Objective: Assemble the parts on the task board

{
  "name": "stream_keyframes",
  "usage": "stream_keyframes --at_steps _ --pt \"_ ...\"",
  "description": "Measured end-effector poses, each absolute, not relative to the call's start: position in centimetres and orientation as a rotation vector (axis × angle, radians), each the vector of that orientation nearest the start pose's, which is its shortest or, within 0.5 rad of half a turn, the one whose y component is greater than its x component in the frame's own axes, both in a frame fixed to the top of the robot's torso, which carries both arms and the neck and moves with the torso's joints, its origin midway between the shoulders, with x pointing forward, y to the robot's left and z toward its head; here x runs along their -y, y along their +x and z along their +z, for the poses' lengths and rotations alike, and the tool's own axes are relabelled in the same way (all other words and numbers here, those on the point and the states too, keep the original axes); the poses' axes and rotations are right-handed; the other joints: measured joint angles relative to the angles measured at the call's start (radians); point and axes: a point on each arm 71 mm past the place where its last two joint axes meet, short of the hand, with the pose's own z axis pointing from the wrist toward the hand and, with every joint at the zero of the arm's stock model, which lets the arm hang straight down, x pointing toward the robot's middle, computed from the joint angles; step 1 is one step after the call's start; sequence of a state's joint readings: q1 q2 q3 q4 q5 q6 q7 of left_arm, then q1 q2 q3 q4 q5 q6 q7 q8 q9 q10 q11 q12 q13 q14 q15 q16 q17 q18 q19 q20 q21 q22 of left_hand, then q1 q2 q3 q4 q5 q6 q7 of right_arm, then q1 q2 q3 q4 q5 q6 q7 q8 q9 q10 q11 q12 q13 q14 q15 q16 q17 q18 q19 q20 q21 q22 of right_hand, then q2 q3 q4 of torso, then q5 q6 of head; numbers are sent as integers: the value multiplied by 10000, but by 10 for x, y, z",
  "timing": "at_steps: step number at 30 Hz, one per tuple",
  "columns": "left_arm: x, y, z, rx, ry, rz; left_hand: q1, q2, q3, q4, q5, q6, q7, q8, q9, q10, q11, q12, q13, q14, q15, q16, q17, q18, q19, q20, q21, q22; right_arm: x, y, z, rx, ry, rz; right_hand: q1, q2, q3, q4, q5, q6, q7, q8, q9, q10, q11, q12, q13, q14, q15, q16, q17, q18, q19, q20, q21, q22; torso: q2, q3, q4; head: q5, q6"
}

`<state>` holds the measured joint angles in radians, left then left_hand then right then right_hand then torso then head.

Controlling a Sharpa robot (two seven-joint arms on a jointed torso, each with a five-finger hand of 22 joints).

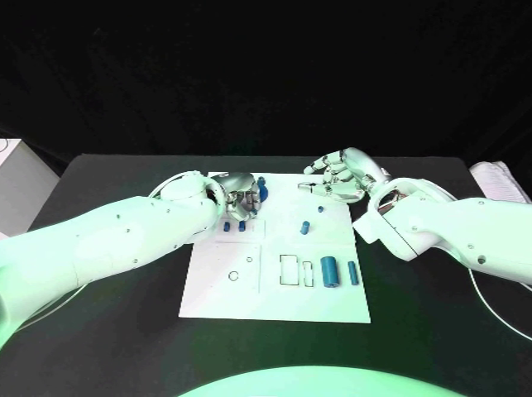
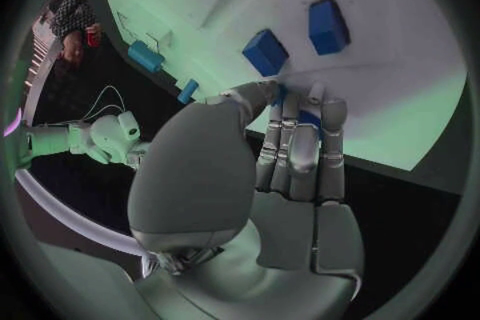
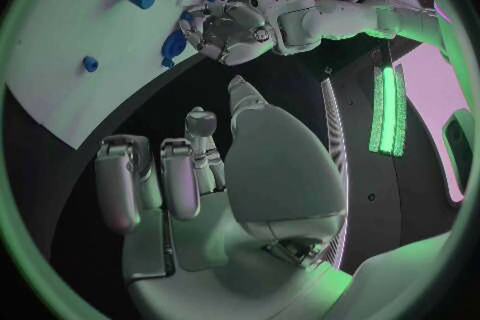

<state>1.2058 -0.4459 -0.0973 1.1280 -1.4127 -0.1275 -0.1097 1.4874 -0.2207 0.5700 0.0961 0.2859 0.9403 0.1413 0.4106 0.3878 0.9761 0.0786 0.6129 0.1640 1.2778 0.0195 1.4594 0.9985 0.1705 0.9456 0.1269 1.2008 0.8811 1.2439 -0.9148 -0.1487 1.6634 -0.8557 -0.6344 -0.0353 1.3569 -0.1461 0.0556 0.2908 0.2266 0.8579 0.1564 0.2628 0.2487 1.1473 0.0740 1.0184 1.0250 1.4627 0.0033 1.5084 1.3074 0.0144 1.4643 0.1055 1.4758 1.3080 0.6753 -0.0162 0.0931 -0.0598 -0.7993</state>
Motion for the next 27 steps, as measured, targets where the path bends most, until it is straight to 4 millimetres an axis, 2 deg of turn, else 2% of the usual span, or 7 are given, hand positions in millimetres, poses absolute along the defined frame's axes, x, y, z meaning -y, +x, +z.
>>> stream_keyframes --at_steps 6,13,20,27 --pt "-110 531 -231 -18602 2307 -6370 19 26 41 -42 -12 37 34 -13 7 60 15 -189 -25 71 1 38 24 1 88 -19 76 109 214 459 -185 -15868 4819 8884 0 0 0 0 0 0 0 0 0 4 4 0 -3 0 0 0 0 0 0 0 0 0 -4 -5 4 -1 20" --pt "-120 528 -219 -18306 1876 -6906 -71 115 67 -69 -19 126 16 -105 8 199 17 -353 -76 71 1 37 -2 0 88 -19 122 126 215 459 -185 -15863 4829 8860 0 0 0 0 0 -1 -1 0 0 9 9 0 -30 0 0 0 0 0 0 0 0 -1 -19 -6 12 -2 35" --pt "-134 524 -210 -18265 1516 -7209 -99 88 67 -69 -19 125 16 -106 16 199 17 -415 -78 70 2 37 -13 1 87 -19 122 138 216 459 -186 -15866 4841 8833 0 0 0 0 0 -1 -1 0 0 10 9 0 -30 0 0 0 0 0 0 0 0 -2 -24 -5 21 33 43" --pt "-148 524 -210 -18411 1214 -7133 -114 72 67 -68 -19 144 -5 -155 57 235 -17 -418 -93 104 -32 36 -13 -1 122 -54 122 158 217 459 -186 -15873 4852 8812 0 0 0 0 0 -1 -1 0 1 11 11 1 -30 0 0 0 0 0 0 0 0 -3 -19 -11 26 60 58"
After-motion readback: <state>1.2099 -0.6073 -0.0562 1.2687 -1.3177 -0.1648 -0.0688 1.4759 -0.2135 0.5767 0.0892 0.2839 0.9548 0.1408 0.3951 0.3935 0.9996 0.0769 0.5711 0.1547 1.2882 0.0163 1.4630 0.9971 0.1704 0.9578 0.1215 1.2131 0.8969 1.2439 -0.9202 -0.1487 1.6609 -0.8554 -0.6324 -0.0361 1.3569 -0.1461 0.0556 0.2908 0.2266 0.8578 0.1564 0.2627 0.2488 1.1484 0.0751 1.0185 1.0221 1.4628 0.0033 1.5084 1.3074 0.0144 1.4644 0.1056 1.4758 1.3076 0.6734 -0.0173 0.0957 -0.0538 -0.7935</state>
